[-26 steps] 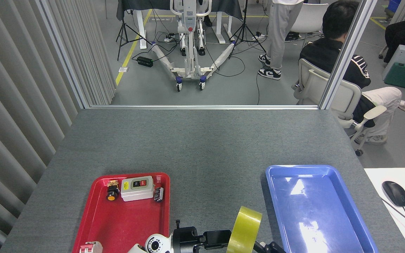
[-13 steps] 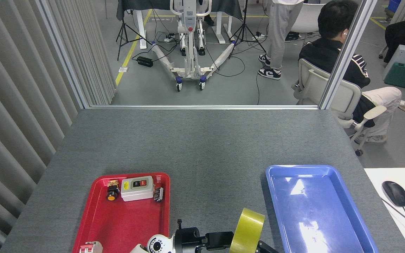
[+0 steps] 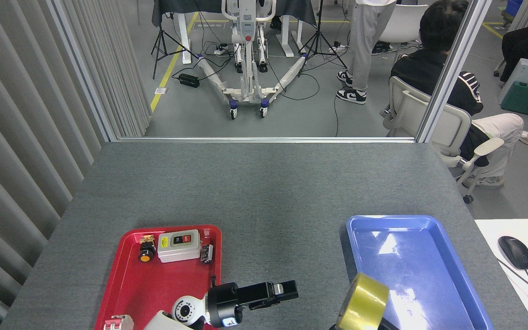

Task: Place and move tape with both arms
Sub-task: 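Grasp the tape with the right gripper and release the left gripper, then lower the tape into the blue tray and open the right gripper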

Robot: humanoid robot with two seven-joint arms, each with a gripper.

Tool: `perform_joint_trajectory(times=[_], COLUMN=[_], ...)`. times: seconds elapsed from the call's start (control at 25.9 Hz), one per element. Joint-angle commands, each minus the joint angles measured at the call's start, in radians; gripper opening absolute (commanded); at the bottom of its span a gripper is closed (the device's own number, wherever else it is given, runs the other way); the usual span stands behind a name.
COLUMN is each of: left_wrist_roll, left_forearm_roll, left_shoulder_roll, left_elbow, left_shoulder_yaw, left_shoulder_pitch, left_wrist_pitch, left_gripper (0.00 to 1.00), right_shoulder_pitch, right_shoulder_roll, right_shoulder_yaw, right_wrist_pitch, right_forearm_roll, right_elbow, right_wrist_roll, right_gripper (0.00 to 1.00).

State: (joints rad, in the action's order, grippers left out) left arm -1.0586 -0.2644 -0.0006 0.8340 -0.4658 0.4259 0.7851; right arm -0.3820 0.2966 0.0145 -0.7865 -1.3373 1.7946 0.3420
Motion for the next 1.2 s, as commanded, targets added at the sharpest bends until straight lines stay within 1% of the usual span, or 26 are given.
perform_joint_trajectory(times=[0.0,0.04,0.12,0.15,0.19,0.23,0.31,0.35,0.39,0.46,0.5,0.58,0.66,0.69,0.73,0.77,0.81,0.89,1.0,1.08,1.16], left_wrist_roll=[0.011,0.017,0.040,0.063,0.097,0.137,0.233,0.281,0.324,0.388,0.417,0.474,0.529,0.557,0.585,0.617,0.643,0.695,0.736,0.815,0.916], left_forearm_roll=[0.007,0.008,0.019,0.034,0.059,0.094,0.192,0.252,0.310,0.435,0.518,0.705,0.892,0.973,1.025,1.065,1.082,1.088,1.096,1.107,1.166], left_shoulder_roll=[0.070,0.097,0.165,0.191,0.217,0.241,0.306,0.337,0.360,0.381,0.395,0.433,0.445,0.442,0.436,0.429,0.418,0.412,0.410,0.395,0.369], left_elbow=[0.002,0.002,0.007,0.016,0.030,0.048,0.100,0.123,0.152,0.251,0.313,0.456,0.579,0.626,0.657,0.680,0.691,0.689,0.691,0.686,0.686], left_shoulder_yaw=[0.098,0.138,0.196,0.213,0.227,0.248,0.315,0.354,0.400,0.484,0.518,0.558,0.561,0.561,0.559,0.553,0.550,0.541,0.526,0.526,0.526], left_shoulder_pitch=[0.007,0.004,-0.010,-0.026,-0.044,-0.059,-0.105,-0.133,-0.162,-0.220,-0.251,-0.308,-0.363,-0.386,-0.406,-0.424,-0.444,-0.470,-0.477,-0.477,-0.484], left_wrist_pitch=[0.000,0.000,0.000,0.000,0.000,0.000,0.000,0.000,0.000,0.000,-0.038,-0.256,-0.497,-0.607,-0.693,-0.773,-0.825,-0.873,-0.885,-0.882,-0.882], left_gripper=[1.00,1.00,0.98,0.94,0.89,0.85,0.84,0.84,0.84,0.86,0.86,0.86,0.89,0.93,0.95,0.97,0.98,0.98,0.98,0.98,0.98], right_shoulder_pitch=[-0.012,-0.011,-0.006,0.003,0.015,0.040,0.090,0.106,0.120,0.150,0.170,0.206,0.258,0.291,0.325,0.360,0.390,0.439,0.500,0.531,0.540], right_shoulder_roll=[0.015,0.026,0.049,0.065,0.088,0.113,0.156,0.179,0.207,0.254,0.271,0.291,0.317,0.323,0.325,0.326,0.329,0.340,0.335,0.334,0.329], right_shoulder_yaw=[-0.130,-0.166,-0.218,-0.225,-0.225,-0.225,-0.215,-0.211,-0.209,-0.209,-0.209,-0.208,-0.163,-0.122,-0.084,-0.044,-0.011,0.039,0.105,0.139,0.147], right_wrist_pitch=[0.001,0.001,0.001,0.001,0.035,0.133,0.323,0.397,0.457,0.527,0.549,0.595,0.661,0.696,0.722,0.740,0.750,0.754,0.773,0.788,0.791], right_forearm_roll=[0.059,0.075,0.082,0.084,0.090,0.102,0.138,0.158,0.182,0.248,0.291,0.362,0.380,0.385,0.386,0.391,0.406,0.446,0.457,0.457,0.458], right_elbow=[-0.004,-0.012,-0.037,-0.061,-0.084,-0.104,-0.144,-0.158,-0.165,-0.169,-0.169,-0.176,-0.204,-0.230,-0.259,-0.287,-0.310,-0.356,-0.394,-0.411,-0.411], right_wrist_roll=[0.000,-0.006,-0.031,-0.058,-0.093,-0.133,-0.242,-0.302,-0.365,-0.491,-0.560,-0.709,-0.814,-0.839,-0.850,-0.854,-0.854,-0.854,-0.874,-0.916,-0.937], right_gripper=[0.00,0.00,0.00,0.00,0.00,0.00,0.00,0.00,0.00,0.00,0.00,0.00,0.00,0.00,0.00,0.00,0.00,0.00,0.00,0.00,0.00])
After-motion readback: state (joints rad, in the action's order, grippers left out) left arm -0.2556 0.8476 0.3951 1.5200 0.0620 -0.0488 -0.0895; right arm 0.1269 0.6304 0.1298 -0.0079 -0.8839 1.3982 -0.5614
